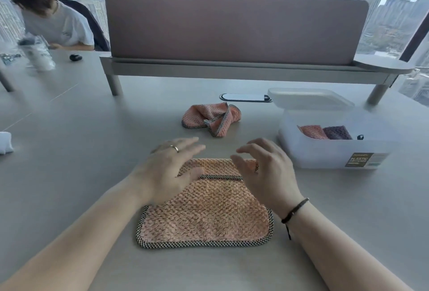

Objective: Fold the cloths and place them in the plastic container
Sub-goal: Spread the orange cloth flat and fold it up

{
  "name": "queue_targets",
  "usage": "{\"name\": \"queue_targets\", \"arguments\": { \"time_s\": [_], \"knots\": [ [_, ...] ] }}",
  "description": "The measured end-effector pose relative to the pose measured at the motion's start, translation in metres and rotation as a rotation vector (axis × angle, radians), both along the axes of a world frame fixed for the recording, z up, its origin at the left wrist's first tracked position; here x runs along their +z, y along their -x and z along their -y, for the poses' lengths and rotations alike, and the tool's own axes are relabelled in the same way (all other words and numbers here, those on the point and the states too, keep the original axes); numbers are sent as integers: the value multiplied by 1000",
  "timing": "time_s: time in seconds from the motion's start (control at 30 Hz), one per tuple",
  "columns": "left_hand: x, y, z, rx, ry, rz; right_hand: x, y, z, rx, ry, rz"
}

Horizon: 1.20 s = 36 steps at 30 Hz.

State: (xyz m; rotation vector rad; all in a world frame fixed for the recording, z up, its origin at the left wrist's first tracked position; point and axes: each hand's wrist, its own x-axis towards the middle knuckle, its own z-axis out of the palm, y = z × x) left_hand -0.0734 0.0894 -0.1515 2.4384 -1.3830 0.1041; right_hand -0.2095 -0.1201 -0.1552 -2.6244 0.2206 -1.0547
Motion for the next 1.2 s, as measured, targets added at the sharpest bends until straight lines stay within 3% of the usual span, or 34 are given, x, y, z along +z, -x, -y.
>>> {"name": "queue_targets", "arguments": {
  "time_s": [0.07, 0.17, 0.33, 0.73, 0.97, 1.07, 1.13, 1.2],
  "knots": [
    [-7, 9, 10, -67, -234, -23, -3, -4, -23, 155, 74, -280],
    [-14, 17, 16, -85, -408, 0, -13, -8, -44, 234, 69, -643],
    [-14, 18, 11, -24, -469, -36, -16, -6, -33, 159, 71, -783],
    [-22, 9, 23, -16, -383, -21, -14, -5, -7, 120, 82, -794],
    [-16, 6, 15, -52, -6, 9, -12, -6, 0, 119, 12, -724],
    [-4, 17, 4, -153, 216, -77, 0, 4, 9, 155, -154, -485],
    [5, 28, -1, -224, 191, -205, 12, 16, 8, 197, -171, -343],
    [11, 38, 0, -273, 94, -307, 22, 28, -3, 327, -140, -446]
  ]
}}
